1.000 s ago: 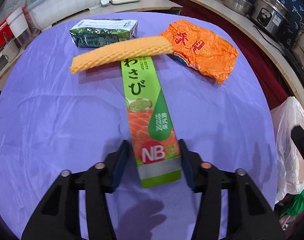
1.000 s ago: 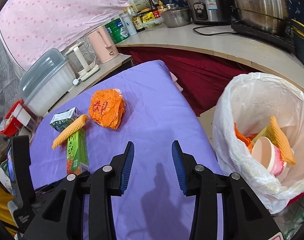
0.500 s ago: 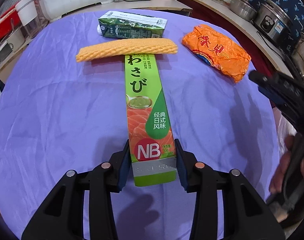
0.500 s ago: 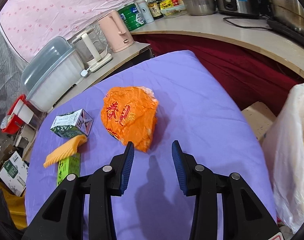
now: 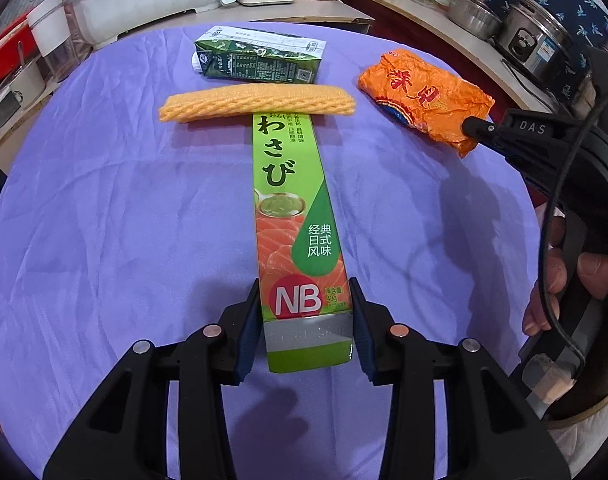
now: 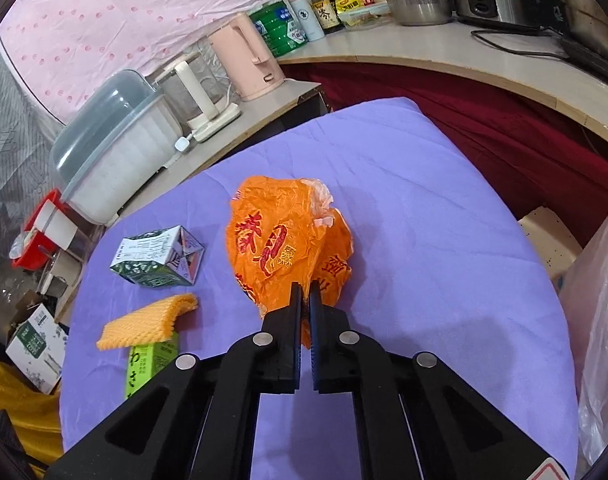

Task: Collect trash
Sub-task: 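Grasp the green NB wasabi box with the left tool while the right tool grasps the orange snack bag, then carry the wasabi box and snack bag over the bin with both tools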

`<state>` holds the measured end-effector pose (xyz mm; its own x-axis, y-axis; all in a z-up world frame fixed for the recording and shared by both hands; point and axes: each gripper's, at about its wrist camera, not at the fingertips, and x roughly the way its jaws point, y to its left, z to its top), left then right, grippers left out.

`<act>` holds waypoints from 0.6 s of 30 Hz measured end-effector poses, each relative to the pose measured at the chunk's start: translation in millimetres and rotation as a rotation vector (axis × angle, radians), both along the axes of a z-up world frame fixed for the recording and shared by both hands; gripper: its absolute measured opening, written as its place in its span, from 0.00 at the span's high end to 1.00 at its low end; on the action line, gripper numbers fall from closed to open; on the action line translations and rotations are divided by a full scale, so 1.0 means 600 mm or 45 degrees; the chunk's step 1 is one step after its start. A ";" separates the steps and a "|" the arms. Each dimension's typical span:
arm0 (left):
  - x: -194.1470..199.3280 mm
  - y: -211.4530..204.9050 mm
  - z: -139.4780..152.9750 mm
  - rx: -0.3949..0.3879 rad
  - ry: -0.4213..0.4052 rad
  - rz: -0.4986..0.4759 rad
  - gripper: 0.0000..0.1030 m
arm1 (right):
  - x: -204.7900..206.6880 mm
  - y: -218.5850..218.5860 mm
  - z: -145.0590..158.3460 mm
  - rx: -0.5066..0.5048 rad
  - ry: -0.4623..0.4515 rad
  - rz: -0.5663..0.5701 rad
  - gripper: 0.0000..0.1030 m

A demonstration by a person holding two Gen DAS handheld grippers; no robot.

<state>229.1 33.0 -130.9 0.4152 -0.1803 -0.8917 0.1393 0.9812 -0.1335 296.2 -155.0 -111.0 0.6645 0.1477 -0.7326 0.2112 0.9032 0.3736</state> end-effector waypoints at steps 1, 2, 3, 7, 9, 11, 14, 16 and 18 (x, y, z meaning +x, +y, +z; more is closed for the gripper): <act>-0.004 -0.001 0.003 -0.004 -0.002 -0.005 0.63 | -0.011 -0.002 0.008 0.001 -0.013 -0.004 0.96; -0.010 -0.003 0.008 -0.006 -0.007 -0.010 0.63 | -0.019 -0.004 0.013 0.003 -0.020 -0.006 0.96; -0.018 -0.006 0.014 -0.010 -0.014 -0.015 0.63 | -0.032 -0.008 0.023 0.005 -0.035 -0.013 0.96; -0.046 -0.022 0.041 -0.029 -0.044 -0.049 0.65 | -0.081 -0.025 0.059 0.014 -0.088 -0.048 0.96; -0.064 -0.028 0.059 -0.055 -0.055 -0.069 0.65 | -0.104 -0.034 0.078 0.005 -0.114 -0.067 0.97; -0.079 -0.037 0.074 -0.068 -0.073 -0.084 0.65 | -0.130 -0.043 0.095 0.006 -0.141 -0.084 0.97; -0.105 -0.048 0.100 -0.079 -0.111 -0.110 0.65 | -0.168 -0.054 0.122 0.012 -0.177 -0.112 0.97; -0.122 -0.055 0.117 -0.087 -0.136 -0.124 0.65 | -0.196 -0.060 0.140 0.007 -0.206 -0.128 0.97; -0.139 -0.061 0.135 -0.098 -0.161 -0.140 0.65 | -0.222 -0.068 0.155 0.009 -0.235 -0.146 0.97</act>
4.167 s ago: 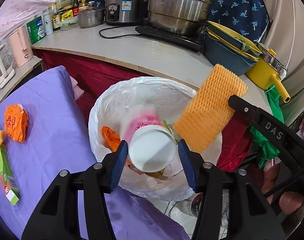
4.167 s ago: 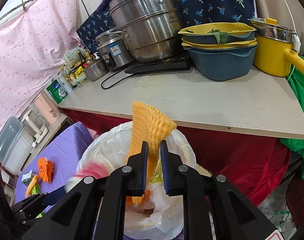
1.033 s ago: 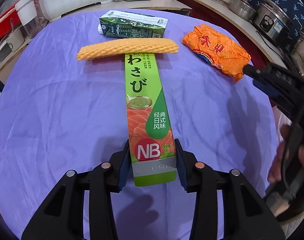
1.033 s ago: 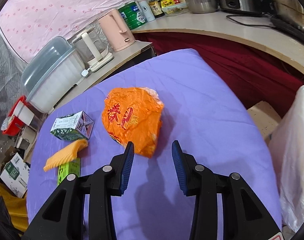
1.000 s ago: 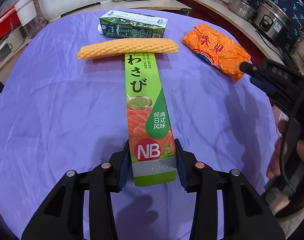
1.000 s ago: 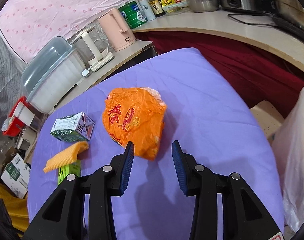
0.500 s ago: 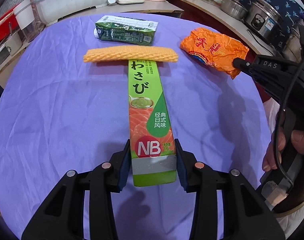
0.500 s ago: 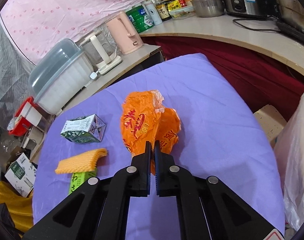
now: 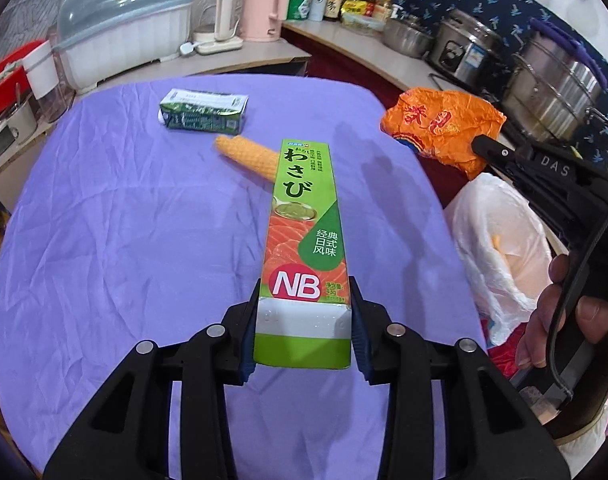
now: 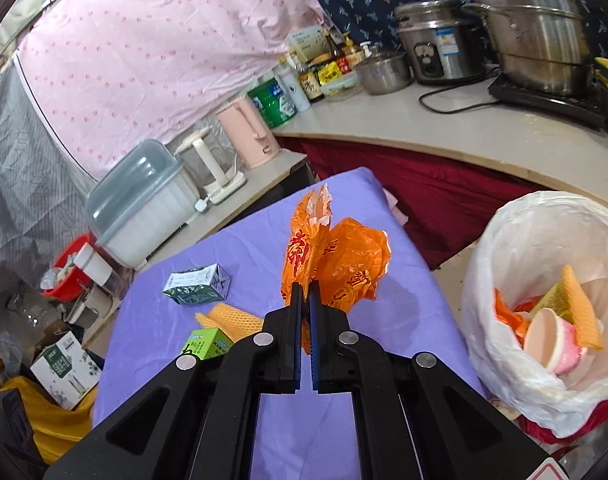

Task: Collect trash
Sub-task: 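Carry the wasabi box and snack bag over the bin with both tools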

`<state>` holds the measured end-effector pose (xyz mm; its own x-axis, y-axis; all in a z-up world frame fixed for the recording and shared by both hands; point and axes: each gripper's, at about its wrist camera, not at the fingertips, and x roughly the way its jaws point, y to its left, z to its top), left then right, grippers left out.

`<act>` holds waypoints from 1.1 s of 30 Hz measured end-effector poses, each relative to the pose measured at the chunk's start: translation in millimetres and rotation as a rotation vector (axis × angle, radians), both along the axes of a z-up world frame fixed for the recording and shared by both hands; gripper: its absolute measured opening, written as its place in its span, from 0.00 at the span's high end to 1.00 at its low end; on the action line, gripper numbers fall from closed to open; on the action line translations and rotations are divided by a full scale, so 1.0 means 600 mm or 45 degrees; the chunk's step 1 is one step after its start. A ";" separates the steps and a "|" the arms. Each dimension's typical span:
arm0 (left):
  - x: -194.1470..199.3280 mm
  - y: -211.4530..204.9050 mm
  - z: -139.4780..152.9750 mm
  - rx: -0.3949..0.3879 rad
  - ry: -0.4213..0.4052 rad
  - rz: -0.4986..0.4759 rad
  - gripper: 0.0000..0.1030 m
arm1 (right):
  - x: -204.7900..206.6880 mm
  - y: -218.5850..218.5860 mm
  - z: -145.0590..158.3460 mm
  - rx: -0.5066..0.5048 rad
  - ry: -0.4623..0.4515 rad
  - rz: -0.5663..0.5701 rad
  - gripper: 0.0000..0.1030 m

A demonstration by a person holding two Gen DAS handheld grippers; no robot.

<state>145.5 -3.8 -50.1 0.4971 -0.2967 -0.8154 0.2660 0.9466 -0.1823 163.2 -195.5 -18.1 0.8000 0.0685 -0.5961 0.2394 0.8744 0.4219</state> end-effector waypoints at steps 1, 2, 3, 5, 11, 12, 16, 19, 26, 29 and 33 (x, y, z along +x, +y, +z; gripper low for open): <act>-0.005 -0.002 0.007 -0.006 -0.007 -0.008 0.65 | -0.011 -0.005 0.007 0.001 -0.012 -0.011 0.97; -0.011 -0.006 0.014 -0.014 -0.014 -0.016 0.65 | -0.022 -0.010 0.013 0.001 -0.024 -0.021 0.97; -0.015 -0.008 0.019 -0.019 -0.020 -0.022 0.65 | -0.036 -0.017 0.020 0.000 -0.036 -0.034 0.97; -0.027 -0.019 0.032 -0.024 -0.041 -0.043 0.65 | -0.054 -0.026 0.030 -0.008 -0.050 -0.056 0.97; -0.055 -0.060 0.061 -0.046 -0.083 -0.120 0.65 | -0.108 -0.070 0.052 -0.028 -0.081 -0.135 0.97; -0.058 -0.070 0.065 -0.047 -0.087 -0.136 0.65 | -0.118 -0.080 0.053 -0.032 -0.082 -0.152 0.97; -0.072 -0.118 0.079 -0.053 -0.103 -0.205 0.65 | -0.156 -0.121 0.055 -0.034 -0.085 -0.215 0.97; -0.080 -0.153 0.085 -0.060 -0.104 -0.263 0.65 | -0.184 -0.152 0.054 -0.031 -0.089 -0.266 0.97; -0.098 -0.245 0.083 -0.065 -0.097 -0.403 0.65 | -0.234 -0.219 0.040 -0.012 -0.079 -0.369 0.97; -0.100 -0.285 0.075 -0.076 -0.080 -0.458 0.65 | -0.250 -0.245 0.029 -0.002 -0.069 -0.404 0.96; -0.098 -0.334 0.064 -0.069 -0.079 -0.512 0.65 | -0.264 -0.272 0.014 0.005 -0.051 -0.438 0.97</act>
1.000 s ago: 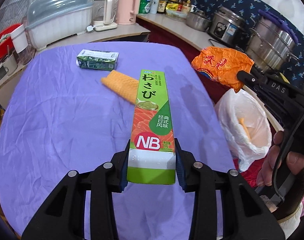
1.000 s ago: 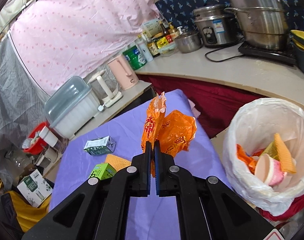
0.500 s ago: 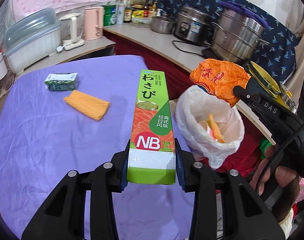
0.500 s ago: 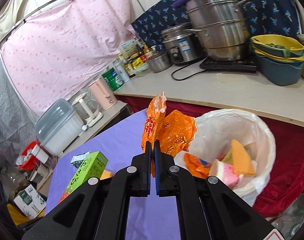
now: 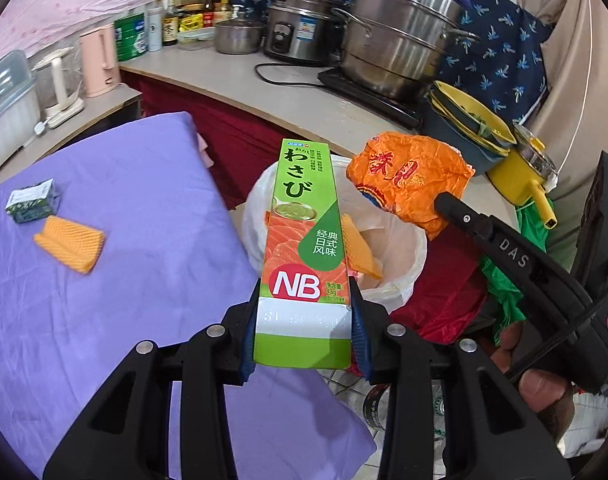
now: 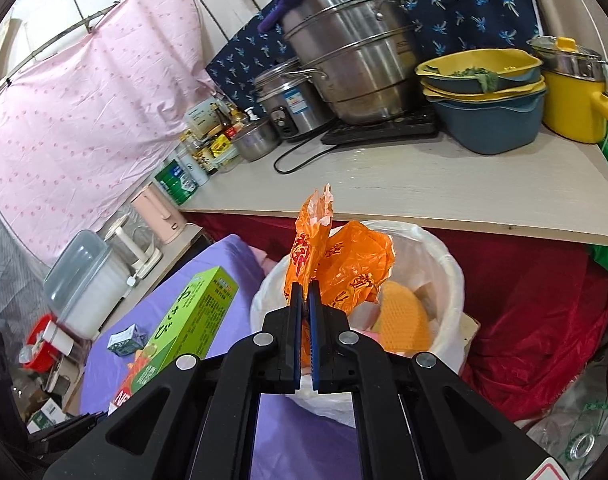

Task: Collect trash
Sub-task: 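Carry the wasabi box and snack bag over the bin with both tools, then open both tools to drop the wasabi box and snack bag into the bin, then withdraw both tools from the bin back over the table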

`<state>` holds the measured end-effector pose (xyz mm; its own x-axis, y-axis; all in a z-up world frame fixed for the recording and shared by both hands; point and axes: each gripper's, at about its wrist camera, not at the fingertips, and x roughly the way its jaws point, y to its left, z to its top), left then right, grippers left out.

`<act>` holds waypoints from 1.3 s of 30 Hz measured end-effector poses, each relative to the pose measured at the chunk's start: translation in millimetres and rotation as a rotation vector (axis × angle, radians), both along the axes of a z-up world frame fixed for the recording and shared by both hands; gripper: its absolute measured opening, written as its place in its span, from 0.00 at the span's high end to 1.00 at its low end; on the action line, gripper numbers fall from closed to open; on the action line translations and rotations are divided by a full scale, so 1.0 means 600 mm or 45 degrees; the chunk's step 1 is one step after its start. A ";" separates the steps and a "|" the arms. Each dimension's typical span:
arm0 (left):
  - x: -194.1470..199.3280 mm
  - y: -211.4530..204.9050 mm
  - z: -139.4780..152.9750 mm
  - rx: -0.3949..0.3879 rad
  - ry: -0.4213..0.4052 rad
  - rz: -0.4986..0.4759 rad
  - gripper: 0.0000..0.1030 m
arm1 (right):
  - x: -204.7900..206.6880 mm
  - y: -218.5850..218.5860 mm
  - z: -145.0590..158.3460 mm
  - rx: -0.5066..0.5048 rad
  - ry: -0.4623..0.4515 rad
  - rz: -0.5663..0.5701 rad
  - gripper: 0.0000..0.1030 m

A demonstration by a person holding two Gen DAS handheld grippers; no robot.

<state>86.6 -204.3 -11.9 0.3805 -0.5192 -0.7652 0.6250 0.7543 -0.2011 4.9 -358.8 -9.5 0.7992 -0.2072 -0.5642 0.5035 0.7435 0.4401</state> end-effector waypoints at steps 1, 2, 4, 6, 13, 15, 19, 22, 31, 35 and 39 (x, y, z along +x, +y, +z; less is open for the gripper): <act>0.001 -0.009 -0.003 0.005 -0.002 -0.008 0.65 | -0.001 -0.004 -0.002 0.001 0.003 -0.005 0.97; 0.003 -0.018 -0.006 0.014 -0.003 -0.013 0.65 | -0.003 -0.010 -0.006 0.005 0.008 -0.011 0.97; 0.007 -0.034 -0.012 0.023 0.005 -0.032 0.65 | -0.006 -0.021 -0.014 0.012 0.016 -0.025 0.97; 0.012 -0.052 -0.020 0.042 -0.001 -0.042 0.65 | -0.006 -0.031 -0.024 0.020 0.029 -0.032 0.97; 0.040 -0.095 -0.053 0.097 0.027 -0.057 0.65 | 0.012 -0.059 -0.061 0.044 0.082 -0.039 0.96; 0.049 -0.103 -0.064 0.110 0.035 -0.057 0.65 | 0.021 -0.065 -0.069 0.048 0.095 -0.039 0.96; 0.067 -0.115 -0.078 0.123 0.031 -0.045 0.64 | 0.044 -0.075 -0.084 0.054 0.118 -0.033 0.93; 0.077 -0.121 -0.083 0.119 0.009 -0.018 0.62 | 0.058 -0.079 -0.091 0.068 0.132 -0.039 0.87; 0.089 -0.100 -0.071 0.103 -0.025 0.030 0.49 | 0.058 -0.062 -0.076 0.041 0.116 -0.039 0.79; 0.090 -0.086 -0.061 0.087 -0.027 0.048 0.49 | 0.058 -0.047 -0.065 0.022 0.112 -0.027 0.77; 0.088 -0.067 -0.050 0.075 -0.039 0.071 0.49 | 0.059 -0.027 -0.051 0.004 0.104 -0.004 0.76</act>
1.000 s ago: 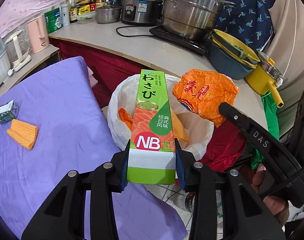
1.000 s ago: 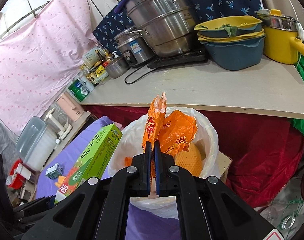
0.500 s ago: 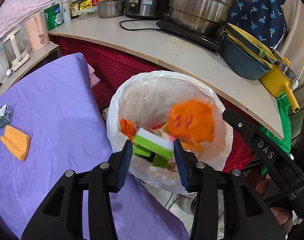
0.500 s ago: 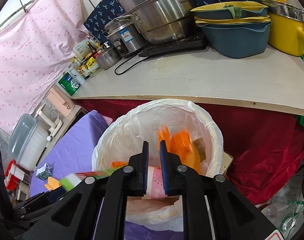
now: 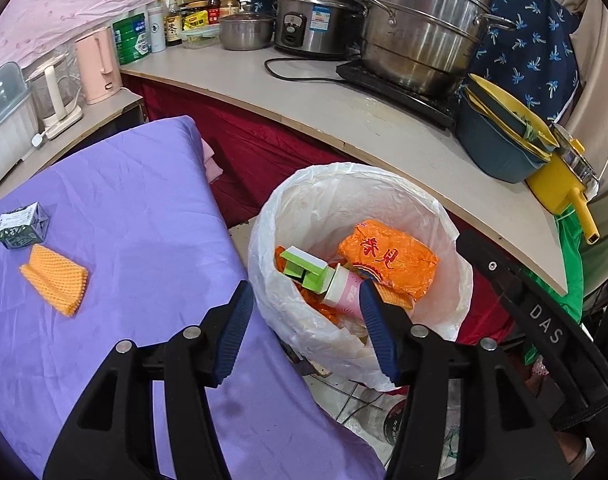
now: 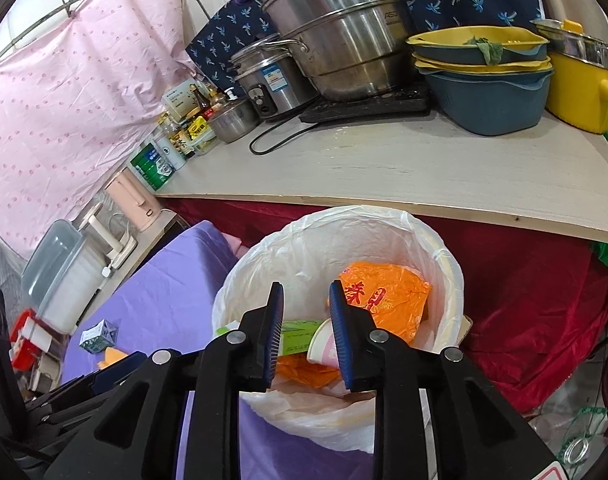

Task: Collect trash
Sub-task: 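Withdraw both tools from the bin back over the table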

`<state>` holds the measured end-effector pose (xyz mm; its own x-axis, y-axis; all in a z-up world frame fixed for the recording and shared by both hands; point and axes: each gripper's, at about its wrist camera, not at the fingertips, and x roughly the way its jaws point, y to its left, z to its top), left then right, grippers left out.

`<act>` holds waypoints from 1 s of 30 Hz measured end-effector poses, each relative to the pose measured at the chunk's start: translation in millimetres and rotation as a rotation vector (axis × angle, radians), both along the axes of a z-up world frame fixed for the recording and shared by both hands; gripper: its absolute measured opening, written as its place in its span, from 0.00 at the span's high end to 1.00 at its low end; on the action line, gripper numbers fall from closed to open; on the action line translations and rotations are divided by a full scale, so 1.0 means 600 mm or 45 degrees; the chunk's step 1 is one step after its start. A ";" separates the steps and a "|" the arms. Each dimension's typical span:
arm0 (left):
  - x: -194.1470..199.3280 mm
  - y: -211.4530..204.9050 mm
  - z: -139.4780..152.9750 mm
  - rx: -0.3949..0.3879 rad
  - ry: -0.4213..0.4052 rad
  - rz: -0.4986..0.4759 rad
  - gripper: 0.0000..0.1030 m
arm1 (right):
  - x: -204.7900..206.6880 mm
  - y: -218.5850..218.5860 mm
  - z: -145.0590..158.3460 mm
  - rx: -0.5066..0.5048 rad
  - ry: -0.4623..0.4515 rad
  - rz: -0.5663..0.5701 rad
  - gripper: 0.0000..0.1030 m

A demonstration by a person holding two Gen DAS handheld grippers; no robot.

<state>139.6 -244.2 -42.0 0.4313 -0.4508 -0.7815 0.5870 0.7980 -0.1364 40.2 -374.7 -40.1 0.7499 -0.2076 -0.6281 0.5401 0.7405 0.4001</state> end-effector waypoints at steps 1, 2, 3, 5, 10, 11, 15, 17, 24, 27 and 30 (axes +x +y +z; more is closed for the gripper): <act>0.000 0.008 0.004 -0.005 -0.003 0.008 0.49 | 0.000 0.004 0.003 -0.004 -0.001 0.005 0.76; 0.001 0.015 0.007 -0.009 -0.006 0.017 0.49 | 0.002 0.011 0.007 -0.009 -0.003 0.012 0.76; 0.001 0.020 0.009 -0.014 -0.007 0.022 0.49 | 0.003 0.017 0.010 -0.012 -0.005 0.019 0.75; 0.003 0.037 0.014 -0.023 -0.008 0.044 0.49 | 0.006 0.030 0.016 -0.020 -0.007 0.033 0.74; 0.008 0.081 0.025 -0.028 -0.024 0.103 0.48 | 0.020 0.072 0.031 -0.043 -0.012 0.084 0.70; 0.010 0.090 0.026 -0.027 -0.025 0.119 0.48 | 0.024 0.083 0.033 -0.045 -0.013 0.099 0.70; 0.019 0.132 0.031 -0.028 -0.031 0.182 0.46 | 0.039 0.117 0.037 -0.049 -0.014 0.145 0.70; 0.023 0.156 0.031 -0.031 -0.036 0.219 0.41 | 0.050 0.136 0.039 -0.048 -0.012 0.174 0.70; 0.040 0.250 0.020 -0.027 -0.020 0.350 0.40 | 0.088 0.209 0.028 -0.047 0.010 0.290 0.70; 0.050 0.300 0.010 -0.015 -0.008 0.425 0.40 | 0.104 0.239 0.022 -0.040 0.021 0.338 0.70; 0.057 0.338 0.001 0.001 -0.003 0.490 0.40 | 0.119 0.273 0.011 -0.037 0.038 0.393 0.70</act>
<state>173.5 -41.2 -41.3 0.5706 -0.2552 -0.7806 0.2446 0.9602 -0.1351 111.7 -211.1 -33.7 0.7614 0.0093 -0.6482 0.2989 0.8823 0.3637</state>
